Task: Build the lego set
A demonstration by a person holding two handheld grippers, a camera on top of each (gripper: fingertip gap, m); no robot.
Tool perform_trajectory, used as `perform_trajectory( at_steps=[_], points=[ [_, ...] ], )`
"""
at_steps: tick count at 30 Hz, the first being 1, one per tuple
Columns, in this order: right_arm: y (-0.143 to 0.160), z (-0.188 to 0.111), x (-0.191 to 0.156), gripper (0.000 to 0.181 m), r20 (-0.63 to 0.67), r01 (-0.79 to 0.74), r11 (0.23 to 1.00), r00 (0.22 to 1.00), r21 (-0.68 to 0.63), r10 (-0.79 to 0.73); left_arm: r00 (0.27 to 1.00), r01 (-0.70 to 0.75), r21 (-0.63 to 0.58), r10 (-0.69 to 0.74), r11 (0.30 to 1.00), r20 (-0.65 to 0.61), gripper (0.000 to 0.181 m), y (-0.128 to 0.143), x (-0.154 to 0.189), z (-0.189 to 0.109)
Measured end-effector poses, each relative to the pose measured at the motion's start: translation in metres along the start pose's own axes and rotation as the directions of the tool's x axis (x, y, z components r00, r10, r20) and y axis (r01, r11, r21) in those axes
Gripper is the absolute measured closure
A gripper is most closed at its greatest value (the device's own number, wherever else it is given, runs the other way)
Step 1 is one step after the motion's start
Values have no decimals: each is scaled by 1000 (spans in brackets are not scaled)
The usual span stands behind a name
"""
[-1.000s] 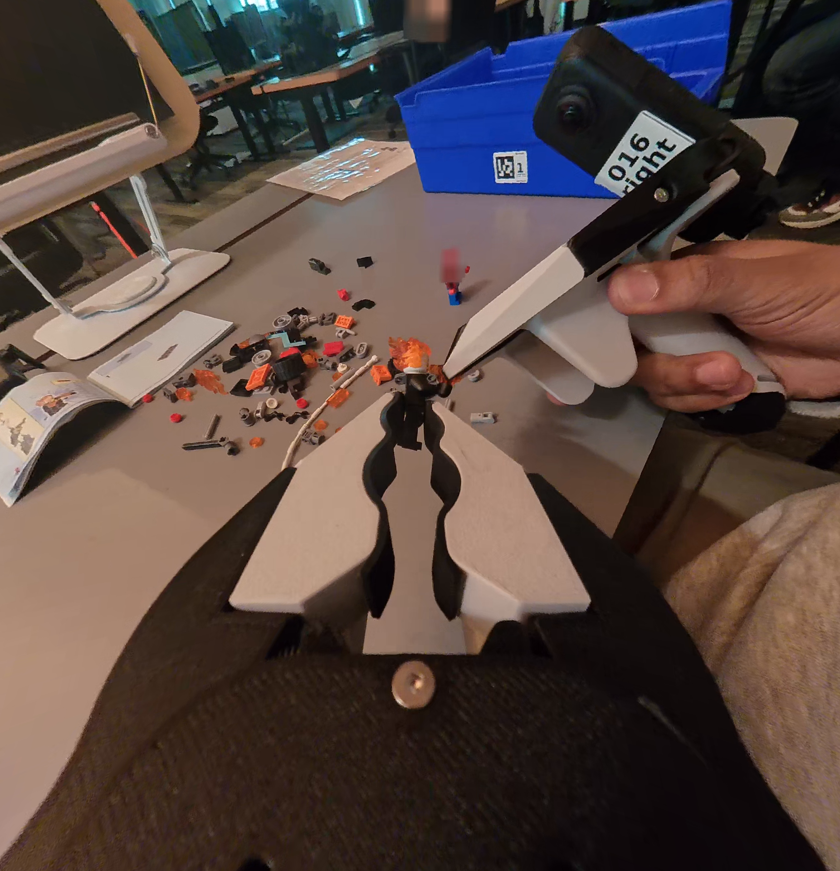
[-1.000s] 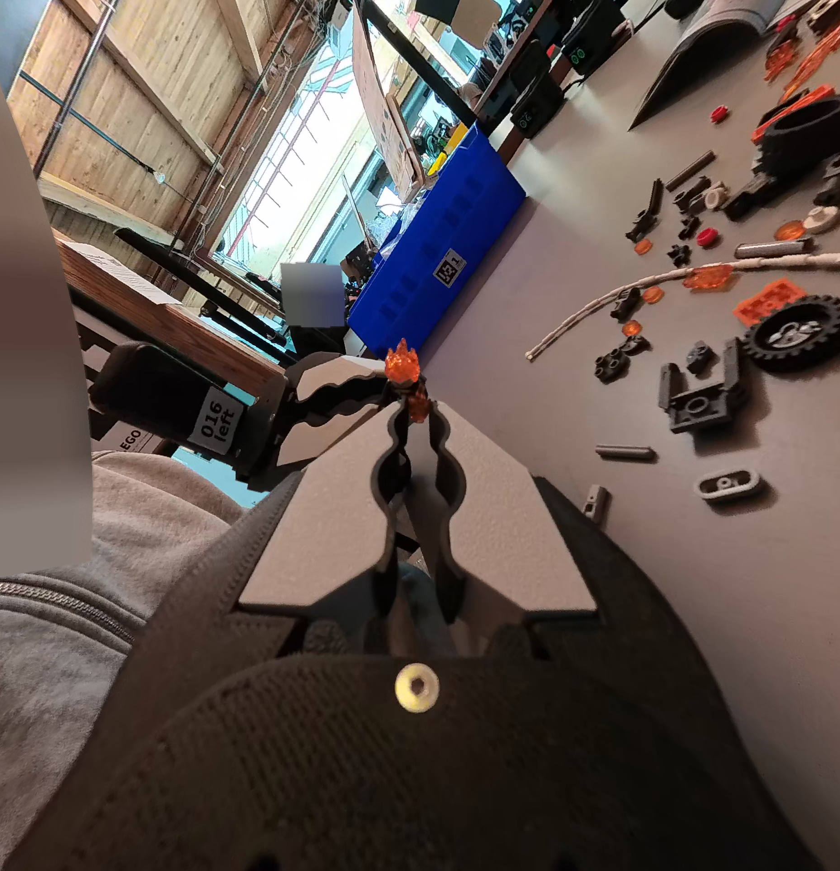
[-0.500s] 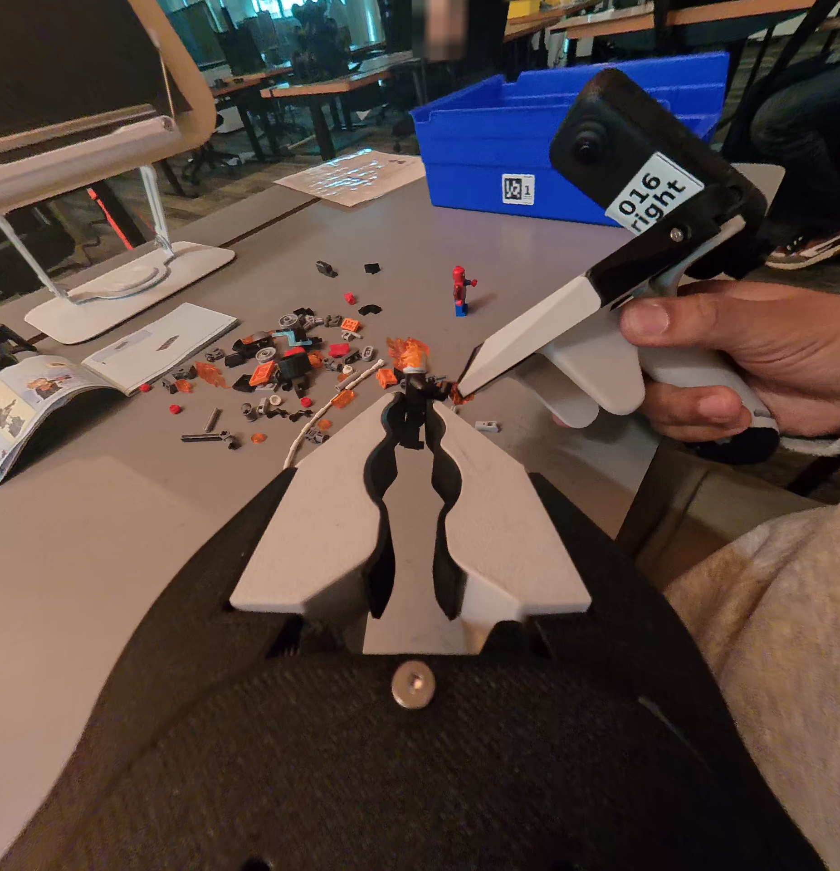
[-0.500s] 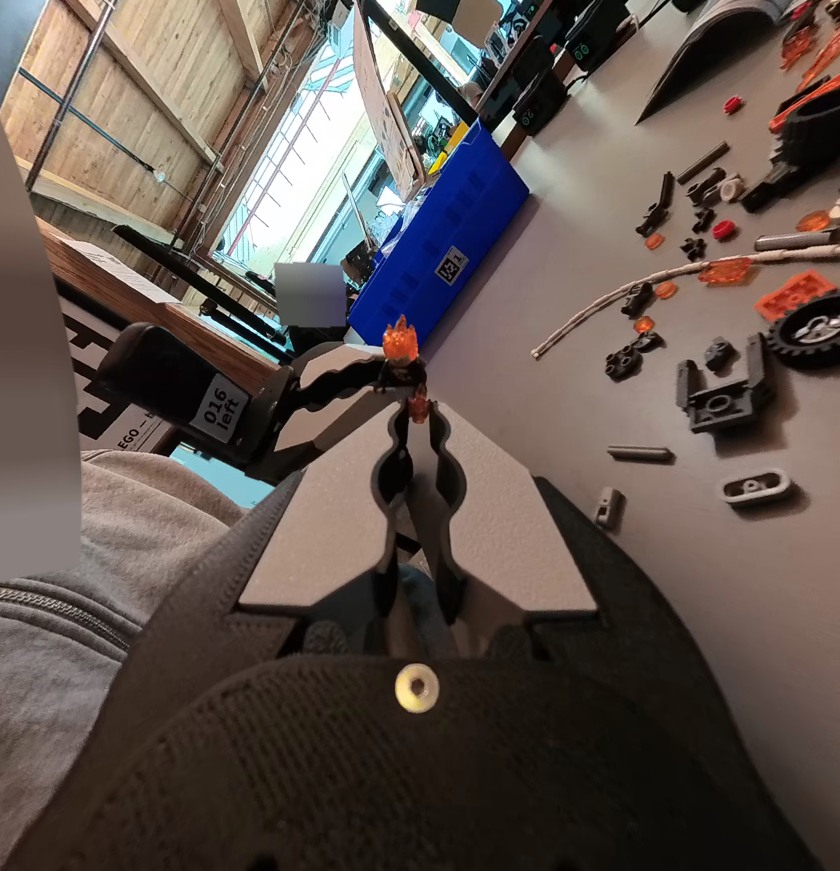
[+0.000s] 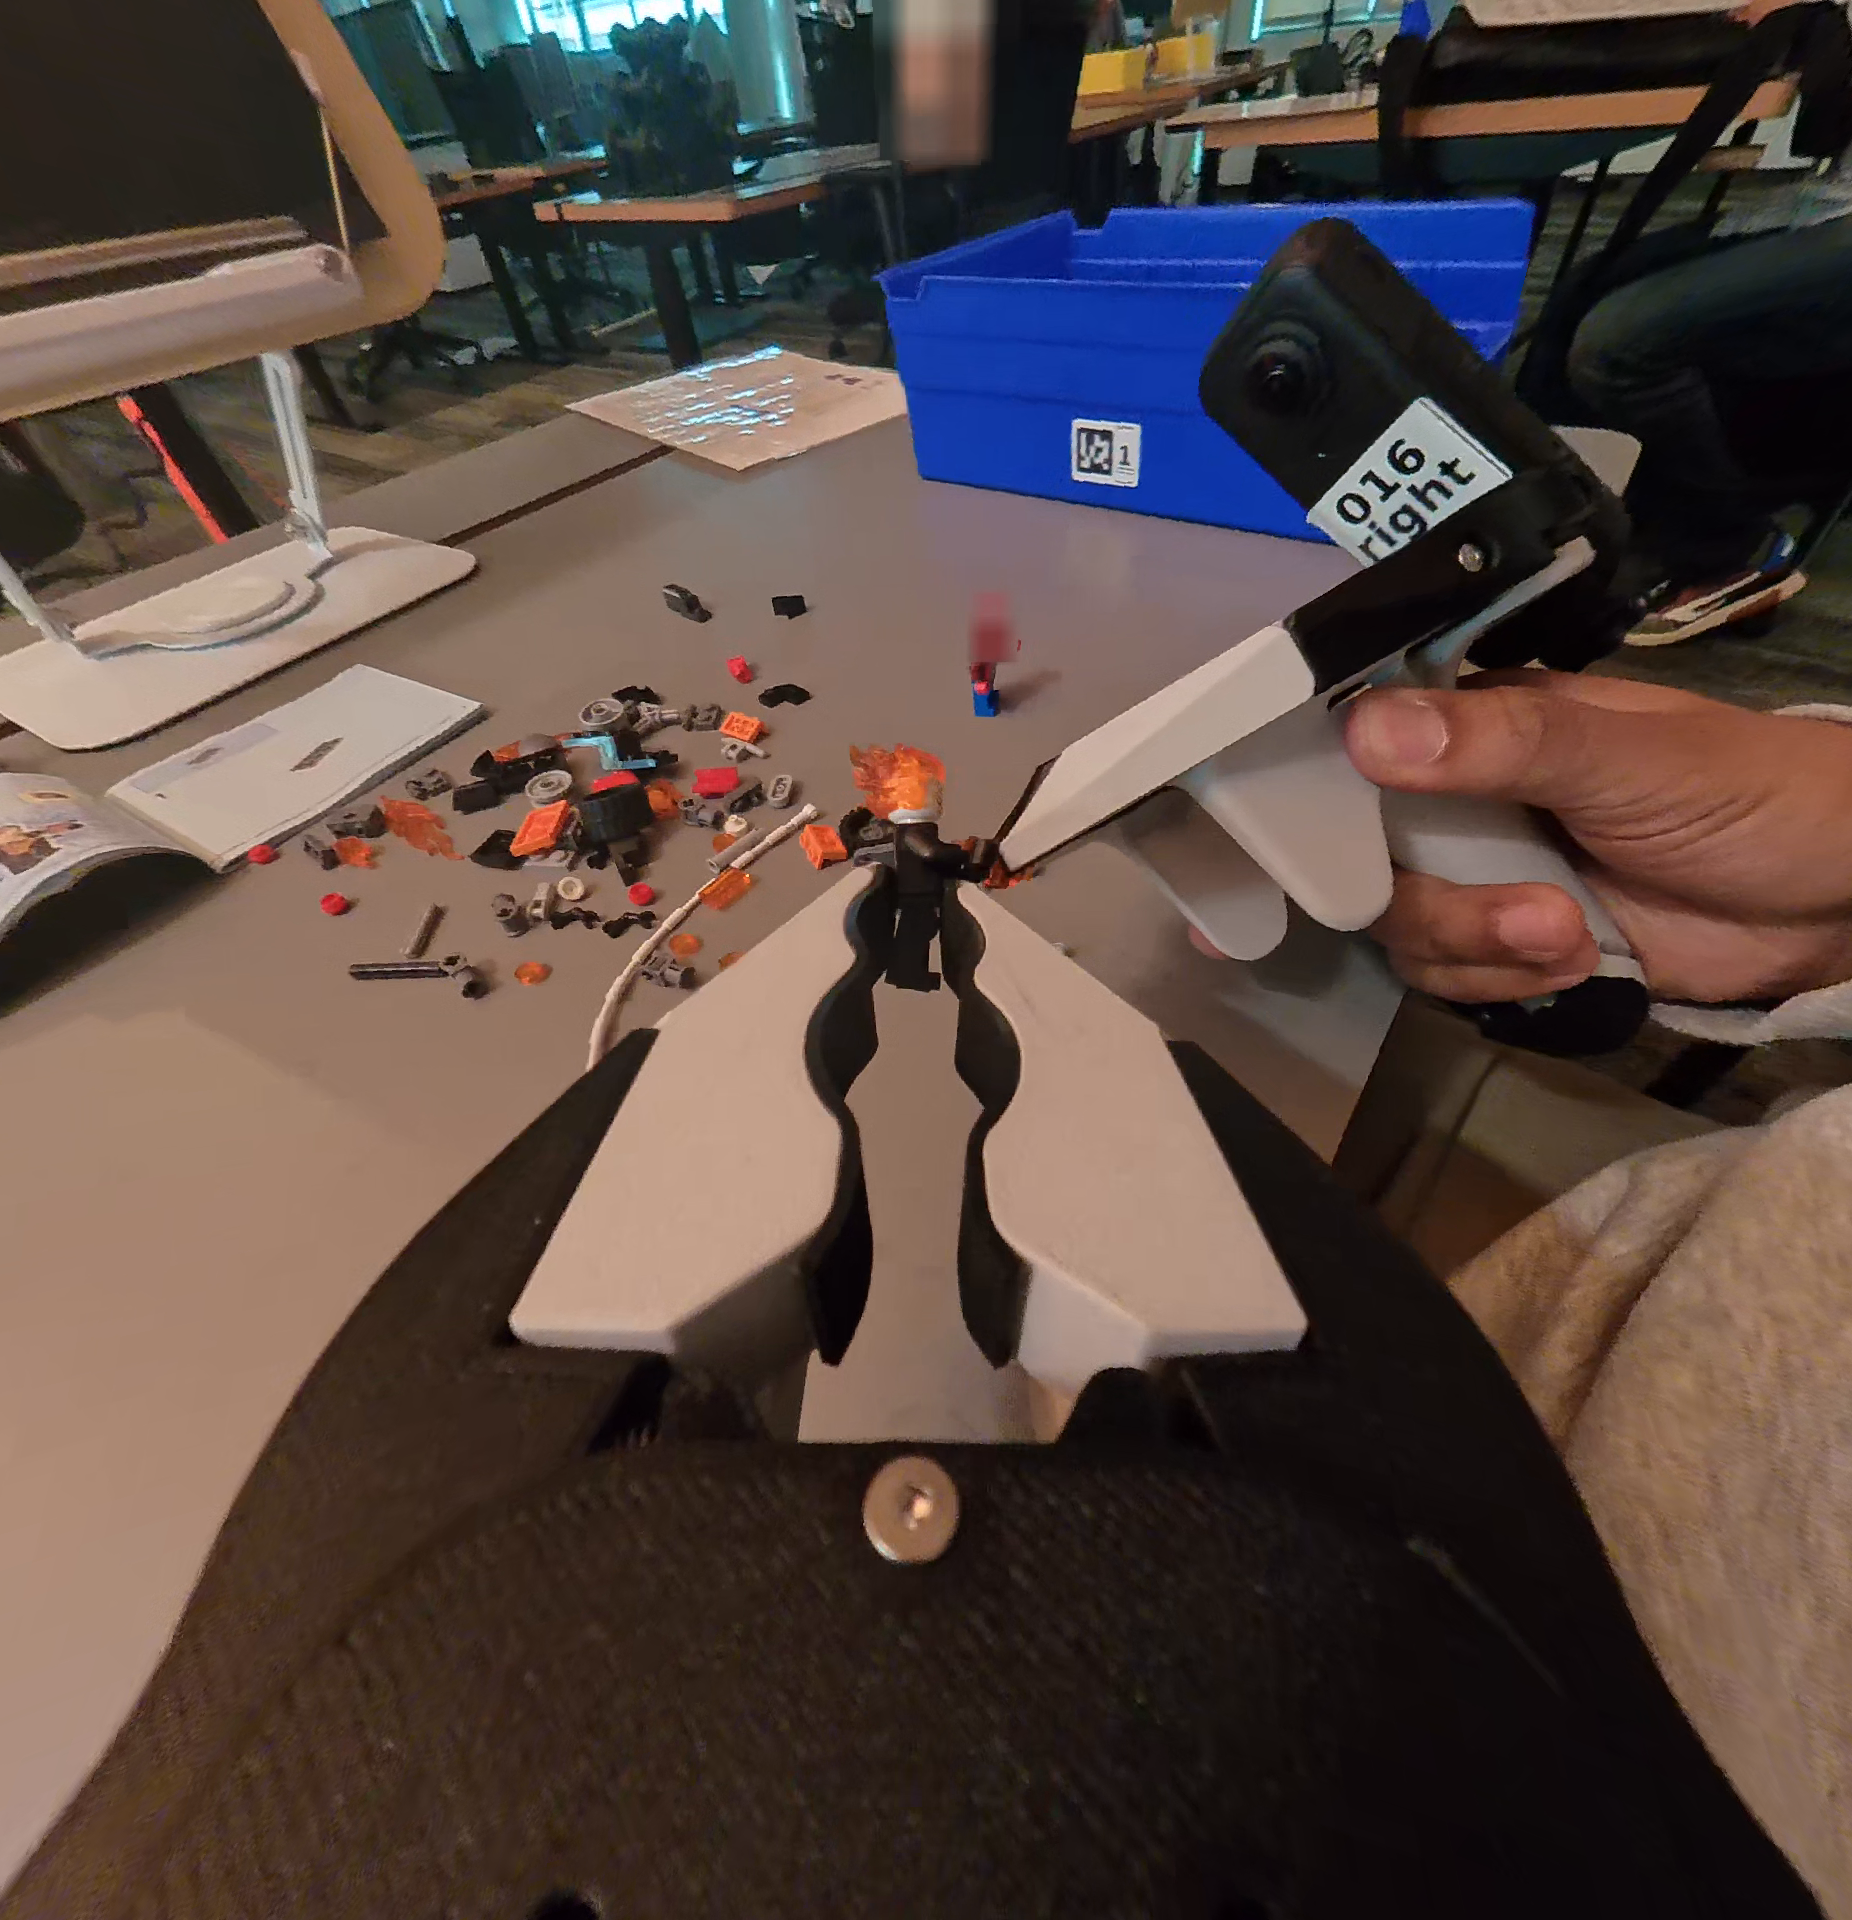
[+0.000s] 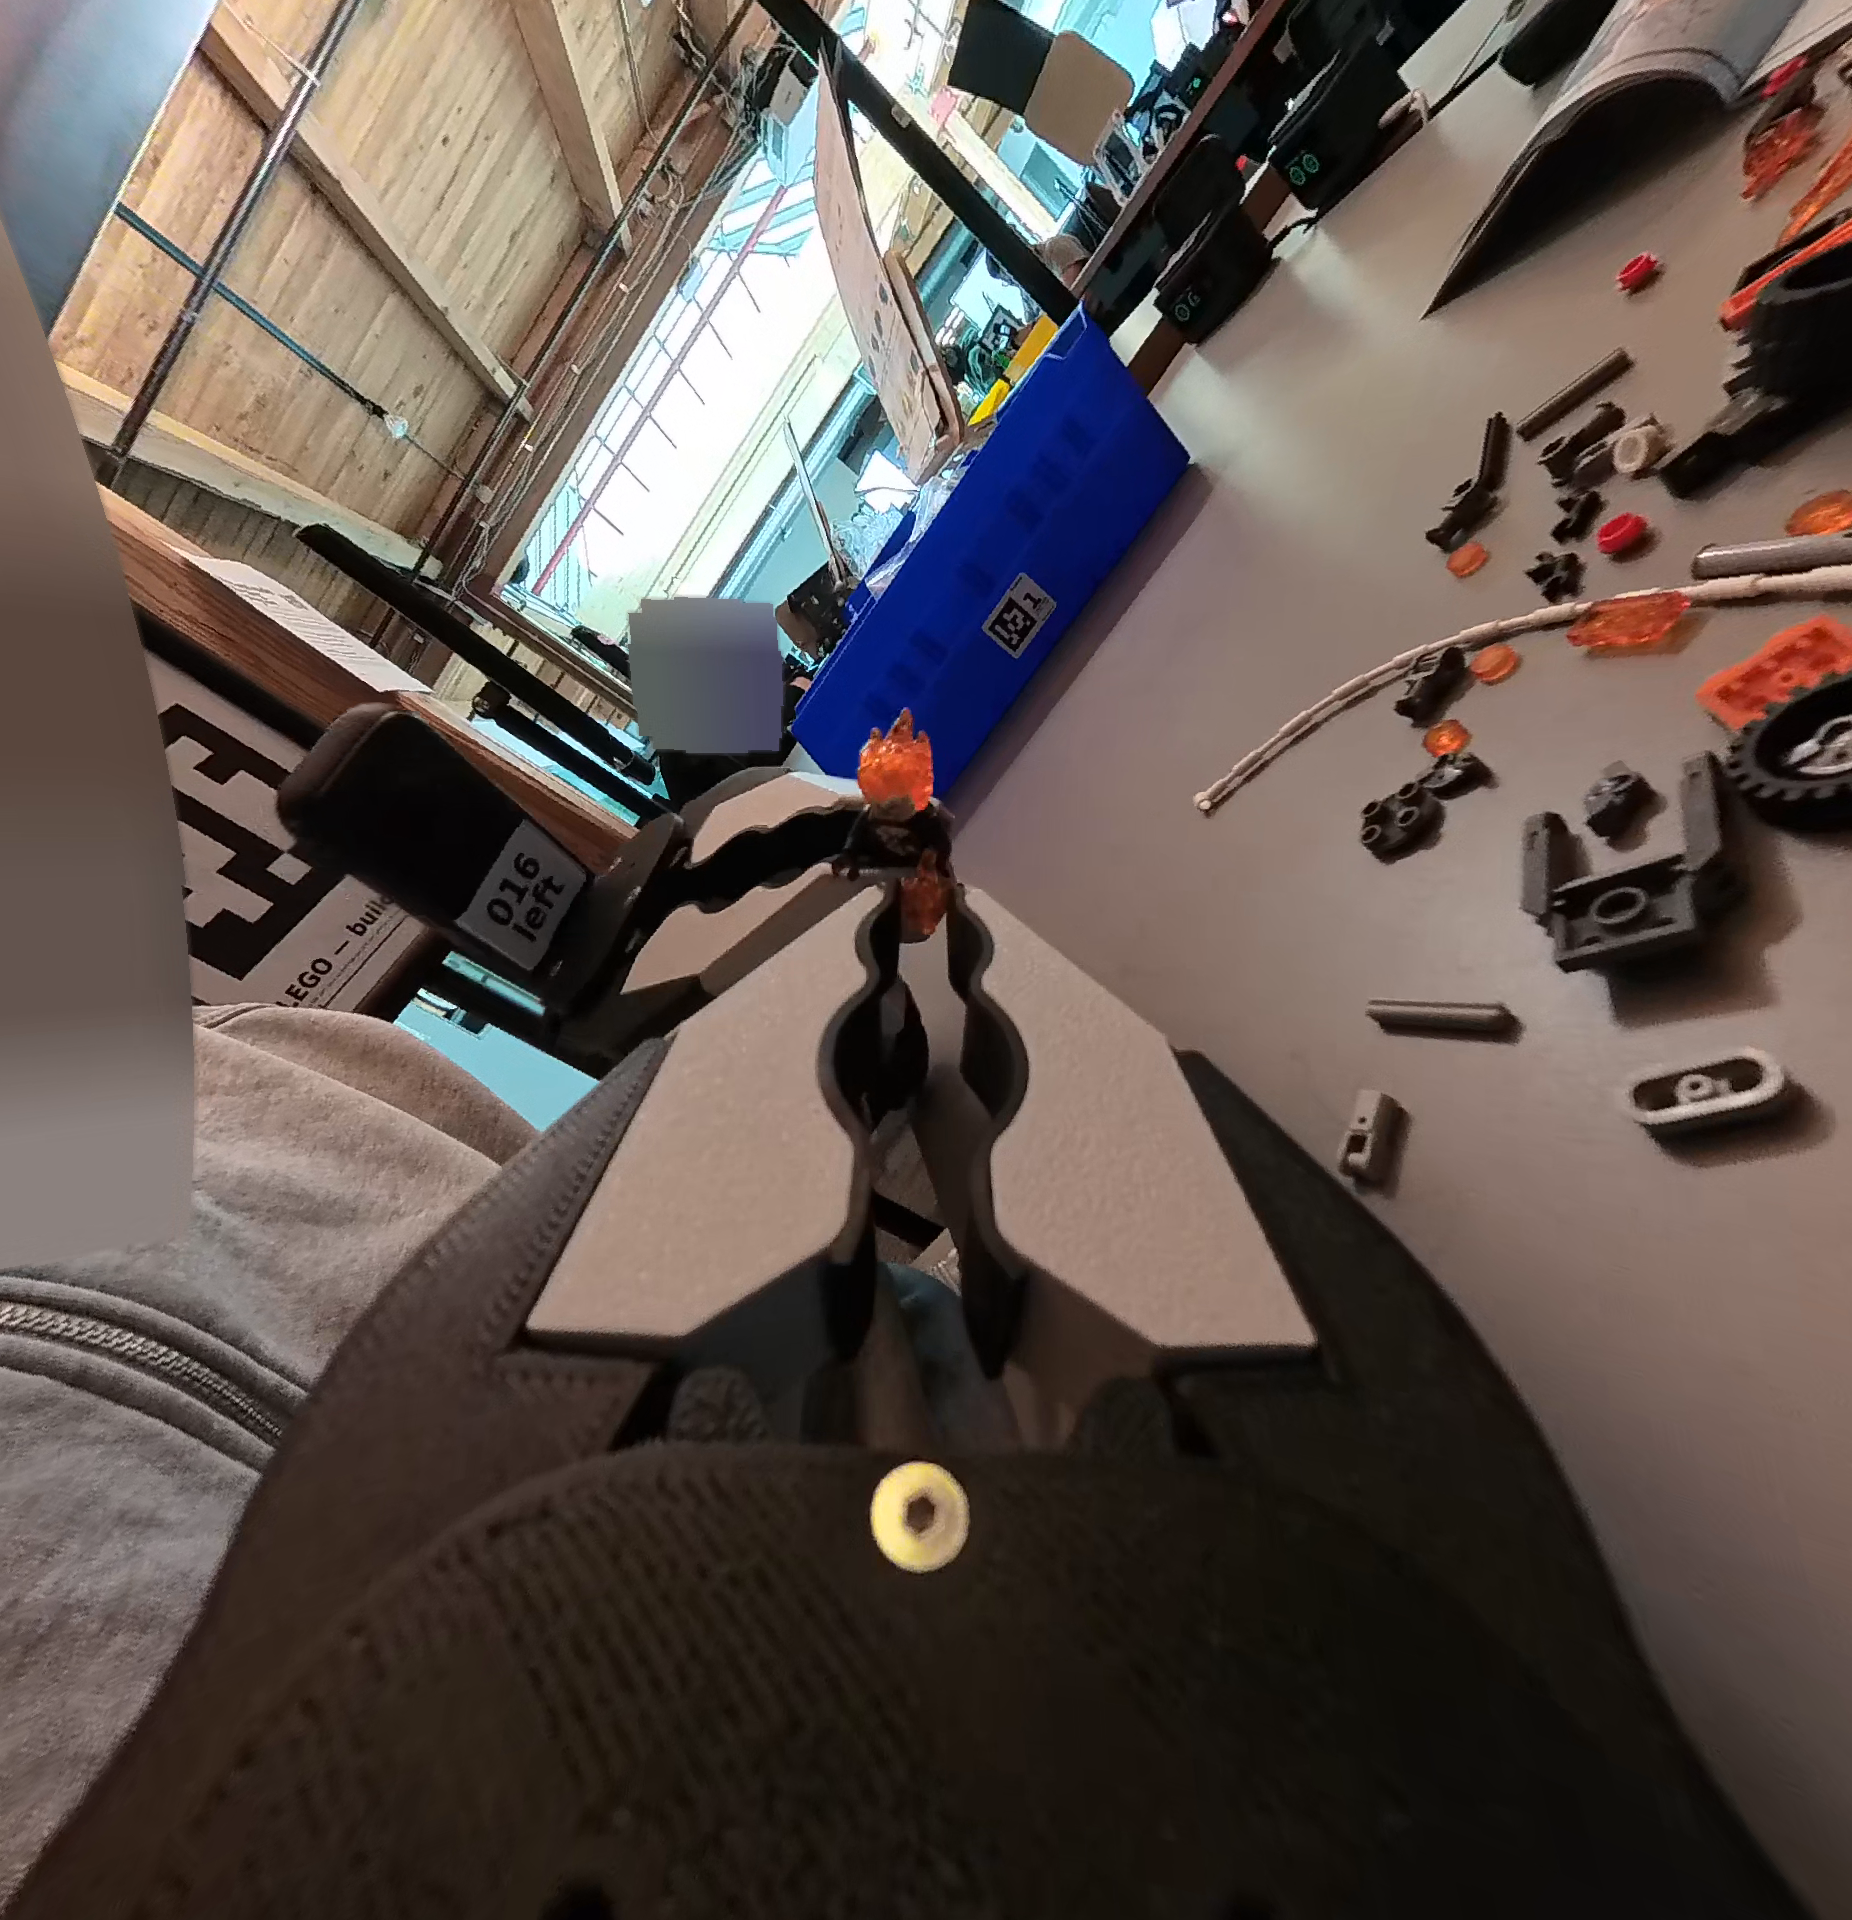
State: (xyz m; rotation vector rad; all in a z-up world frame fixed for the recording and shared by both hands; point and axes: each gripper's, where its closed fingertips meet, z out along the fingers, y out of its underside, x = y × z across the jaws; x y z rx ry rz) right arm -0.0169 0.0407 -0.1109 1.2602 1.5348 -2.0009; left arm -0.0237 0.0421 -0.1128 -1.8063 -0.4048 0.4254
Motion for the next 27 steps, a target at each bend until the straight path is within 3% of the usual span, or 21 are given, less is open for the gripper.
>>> perform_trajectory(
  at_steps=[13,27],
  points=[
    [0,0,-4,175,17,21,1000,1000,-1,-21,990,95,21,-92,995,-102,175,-3,3,-2],
    [-2,0,-5,174,3,48,999,999,10,-48,998,44,44,-41,998,-57,176,-5,2,-3]
  ],
)
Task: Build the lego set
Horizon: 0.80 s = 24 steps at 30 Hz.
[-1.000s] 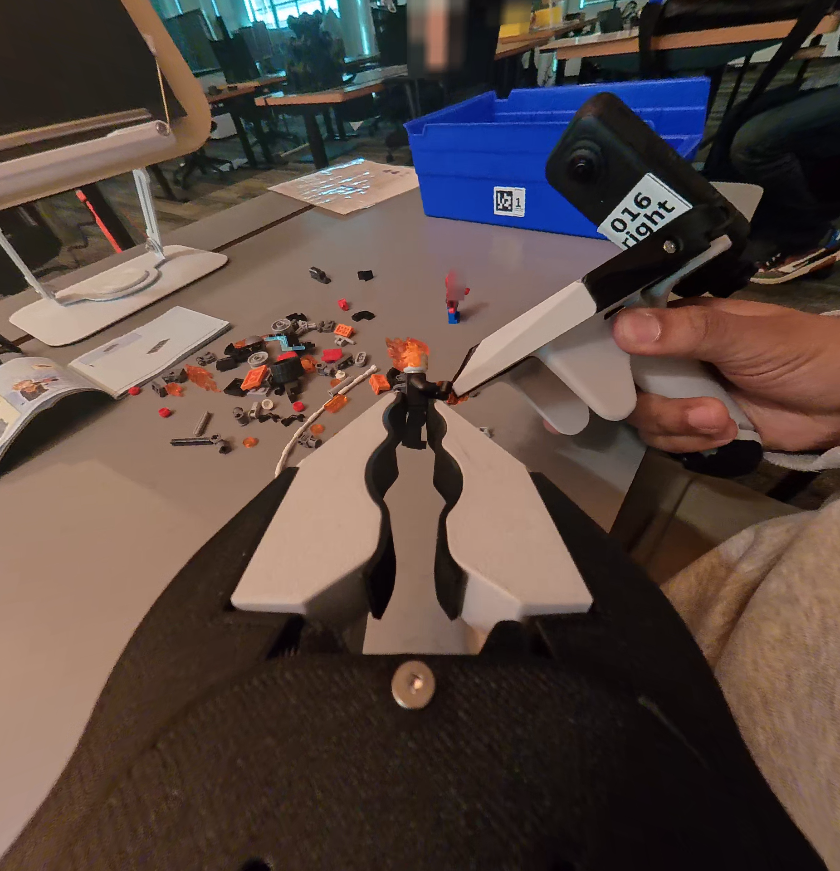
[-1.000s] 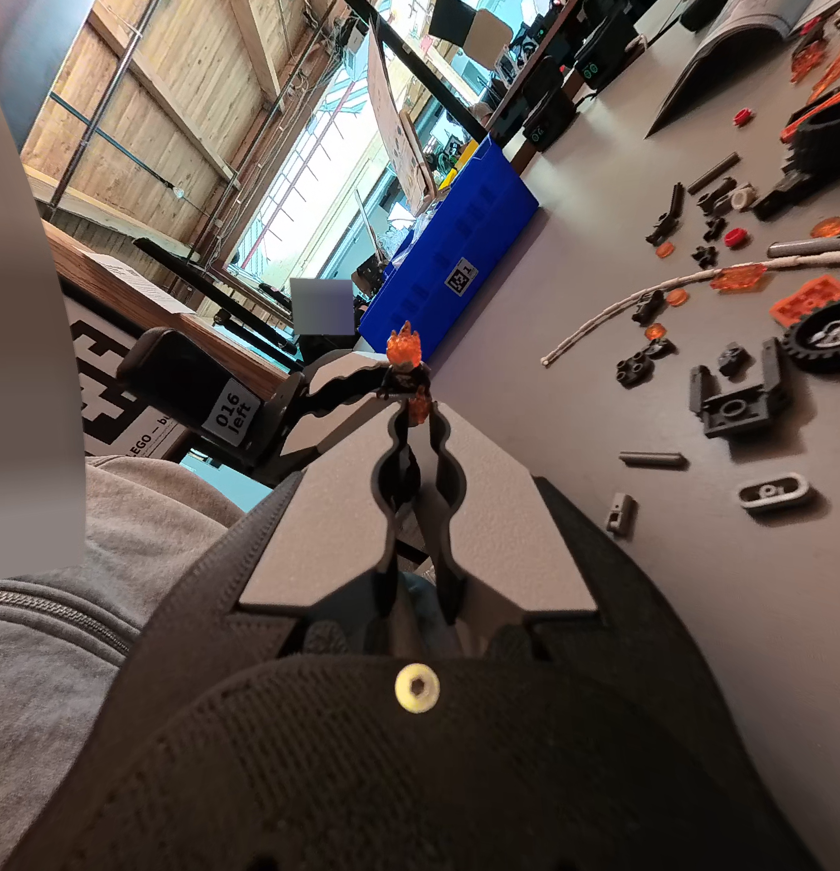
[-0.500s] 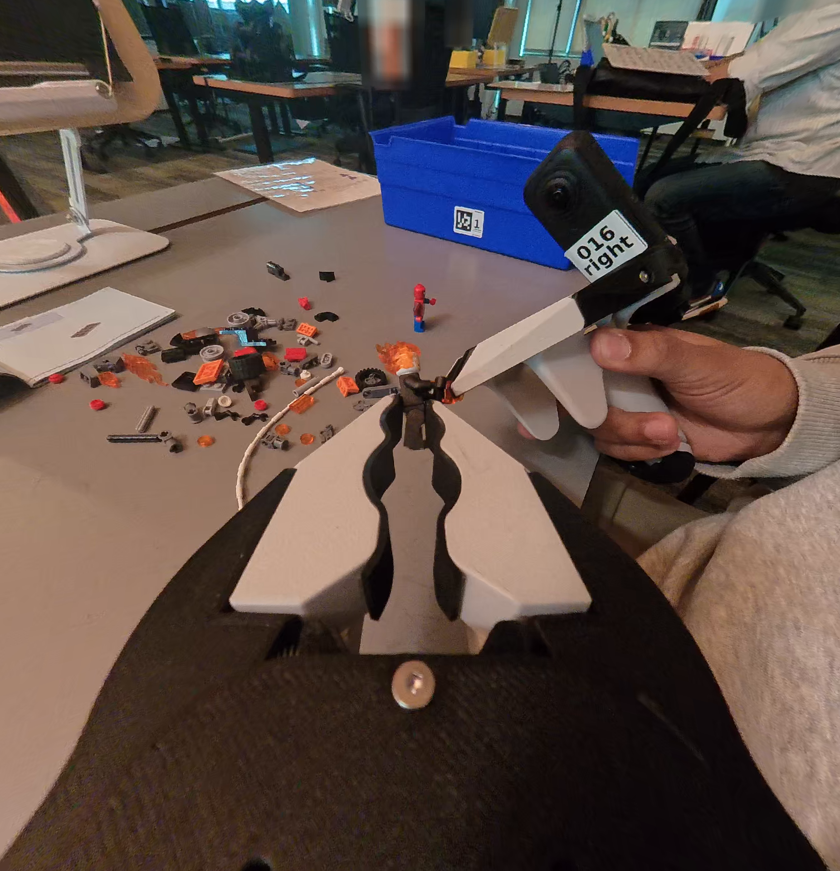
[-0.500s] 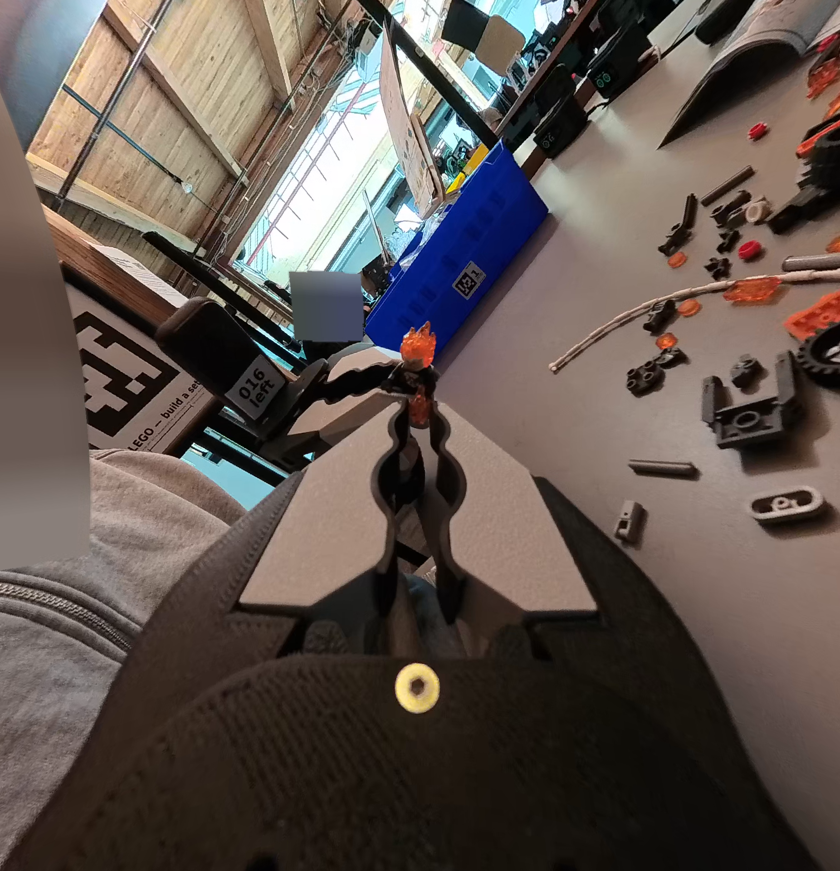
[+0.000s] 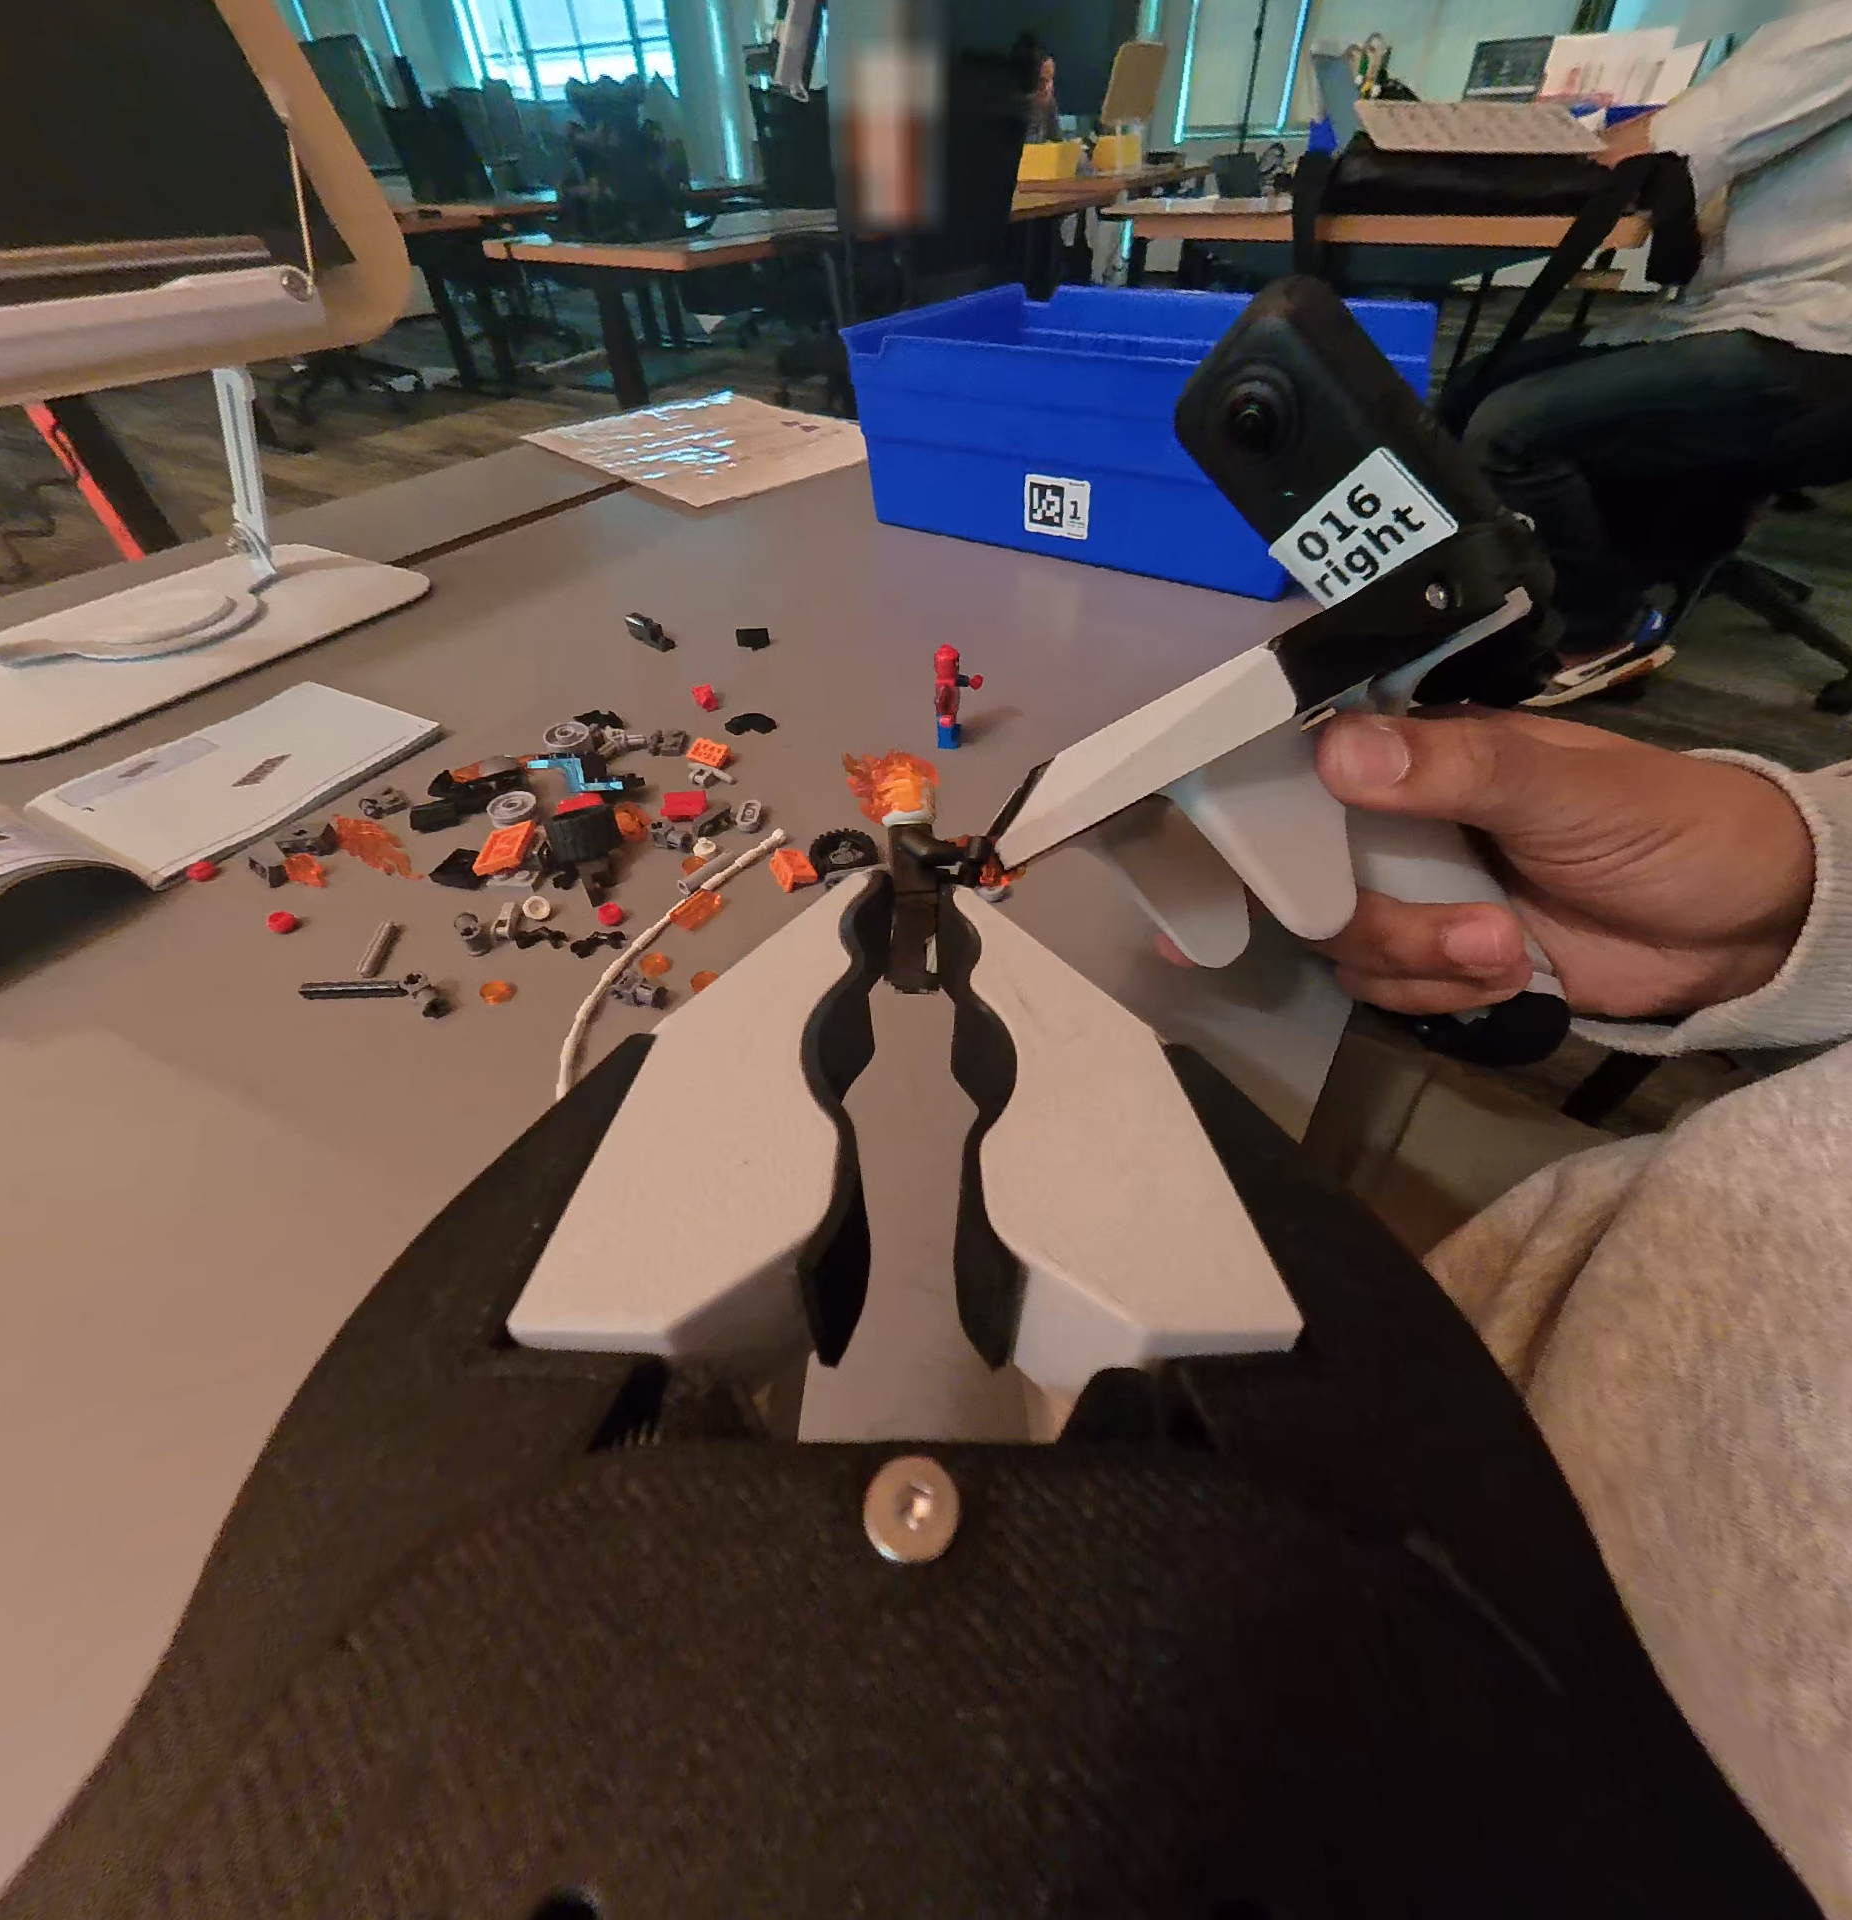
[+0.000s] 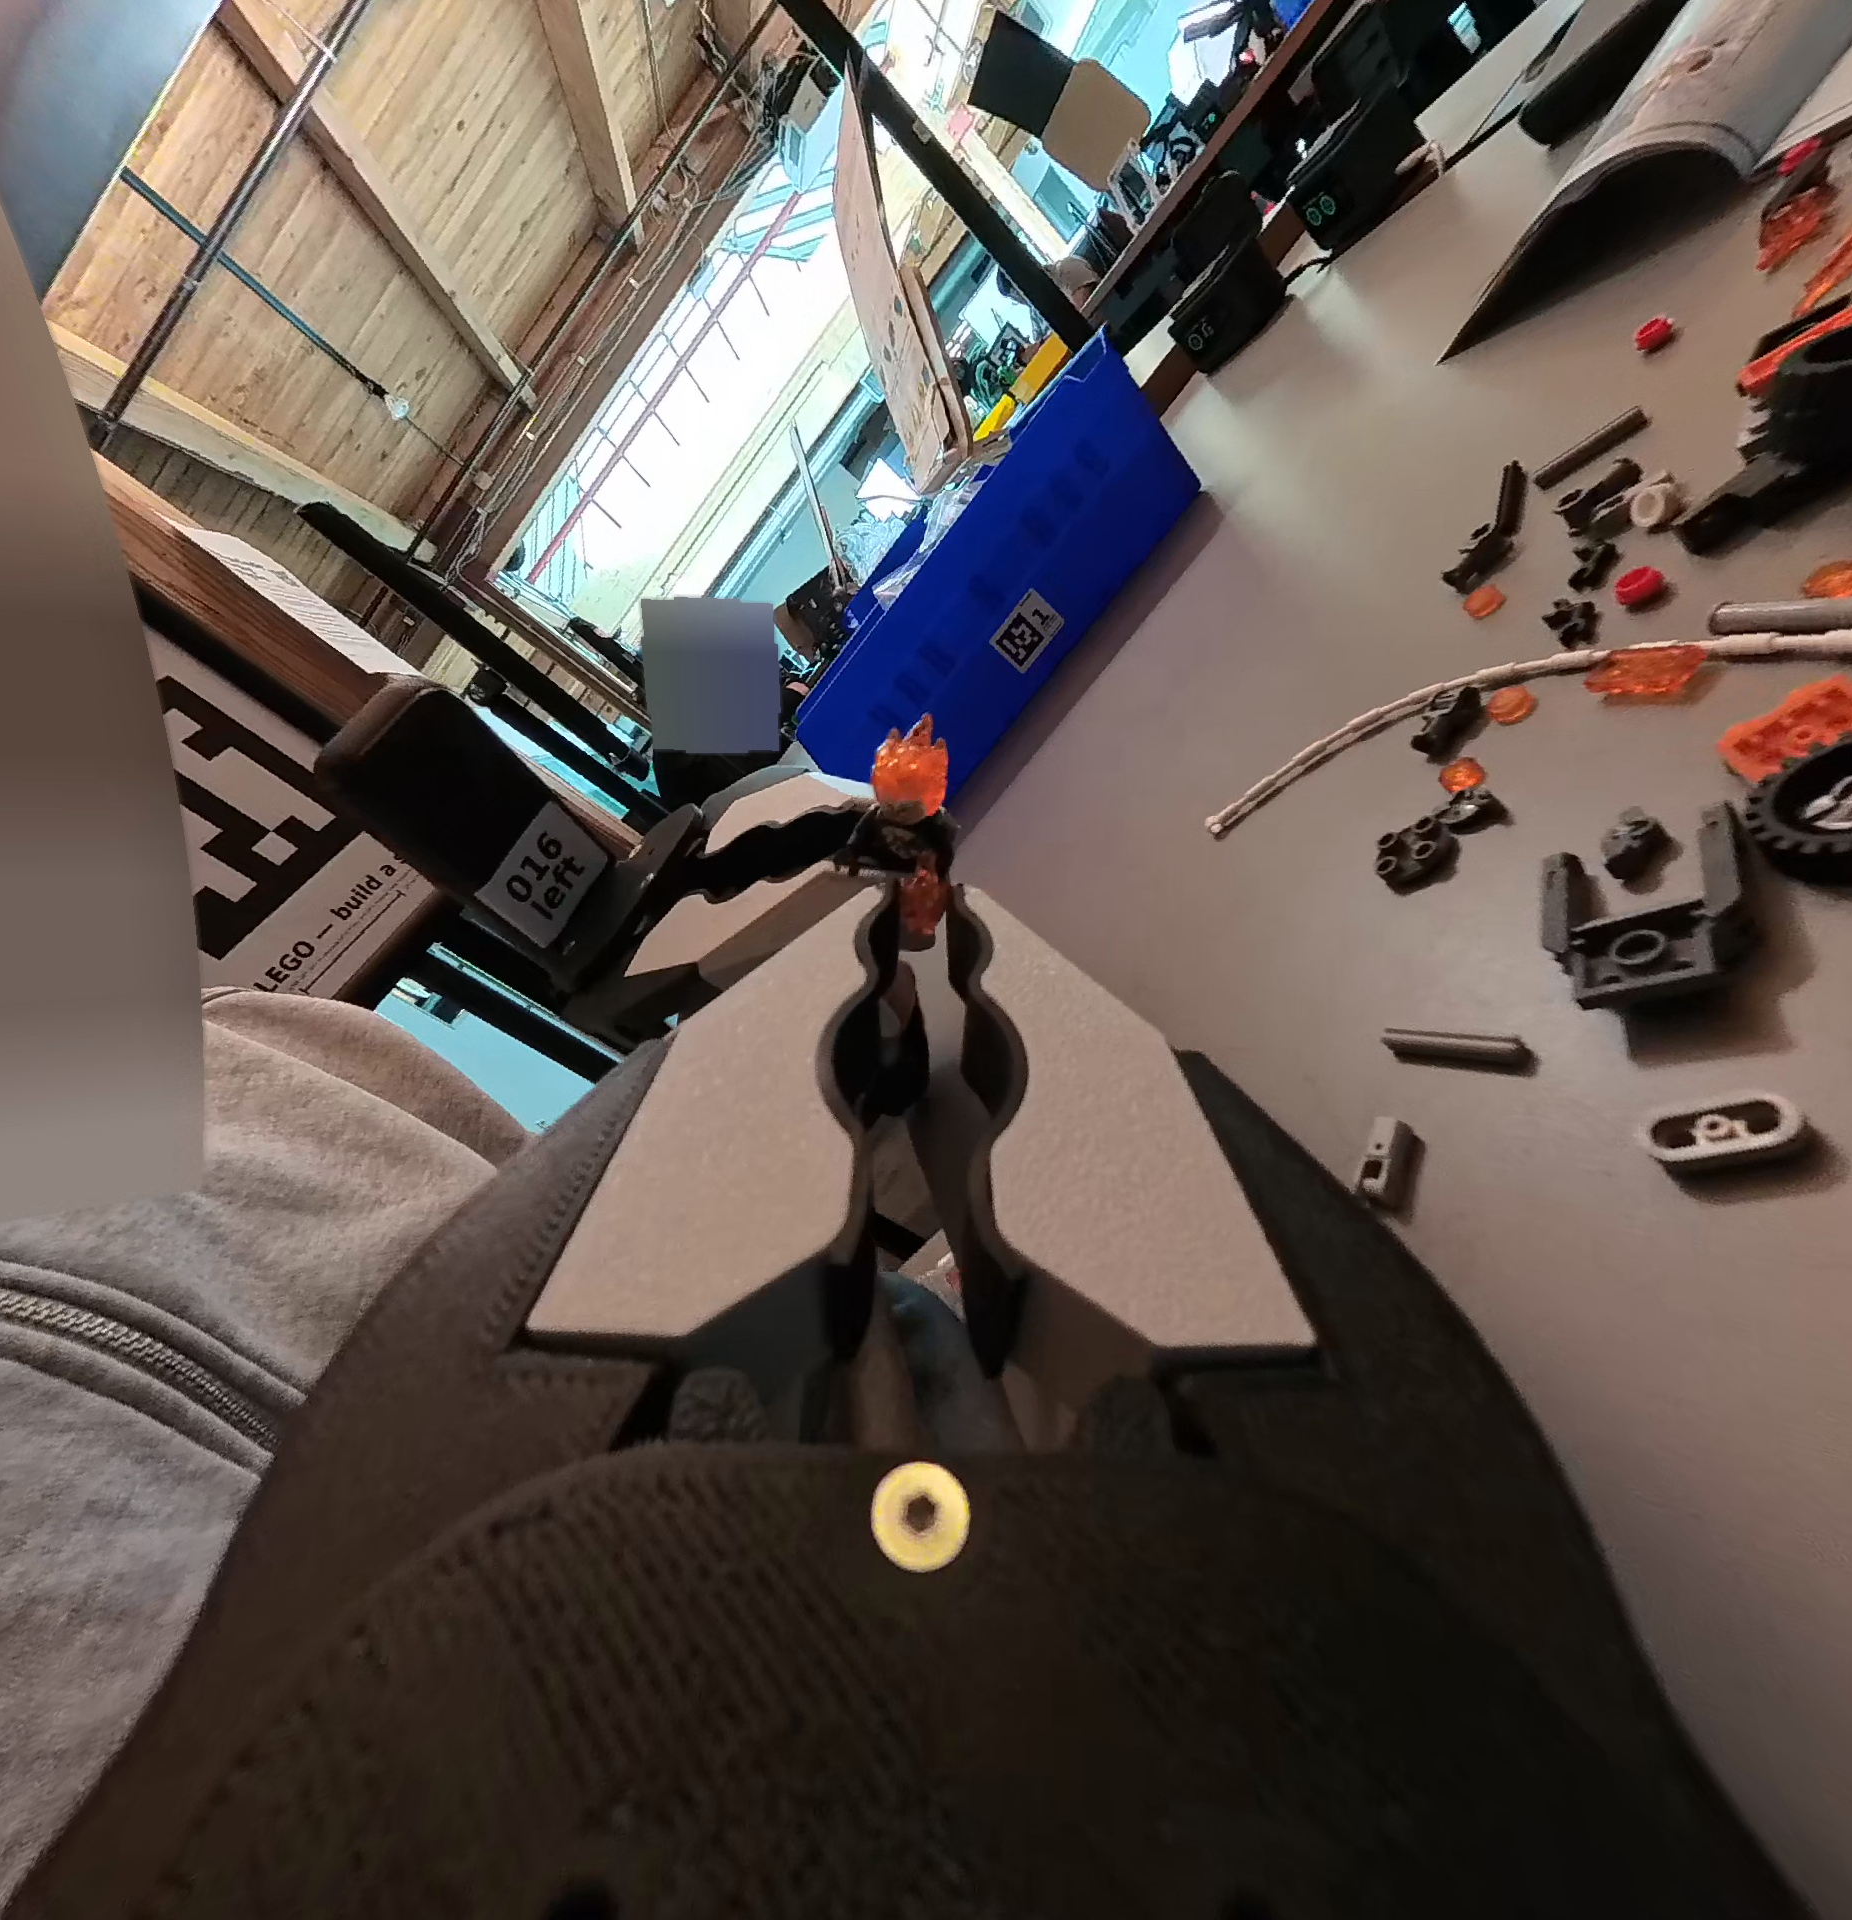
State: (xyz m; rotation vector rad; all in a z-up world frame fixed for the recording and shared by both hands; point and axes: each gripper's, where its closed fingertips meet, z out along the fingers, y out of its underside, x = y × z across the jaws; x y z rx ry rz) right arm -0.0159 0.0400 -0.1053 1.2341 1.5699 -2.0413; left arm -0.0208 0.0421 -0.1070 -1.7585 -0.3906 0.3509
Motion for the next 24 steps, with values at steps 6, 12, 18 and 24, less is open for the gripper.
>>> perform_trajectory(
  at_steps=[6,12,18,24],
  points=[
    [-1,1,0,175,-9,8,1000,1000,25,-8,999,0,11,0,1000,47,176,-2,-1,1],
    [-3,1,0,175,-21,15,998,1000,62,-14,998,24,16,-25,1000,65,176,-3,-2,2],
    [-6,2,0,175,-36,28,995,999,100,-24,994,81,26,-82,996,73,175,-3,-3,2],
    [-6,1,0,175,-45,34,993,999,113,-29,990,113,29,-114,993,77,175,-3,-3,3]
  ],
)
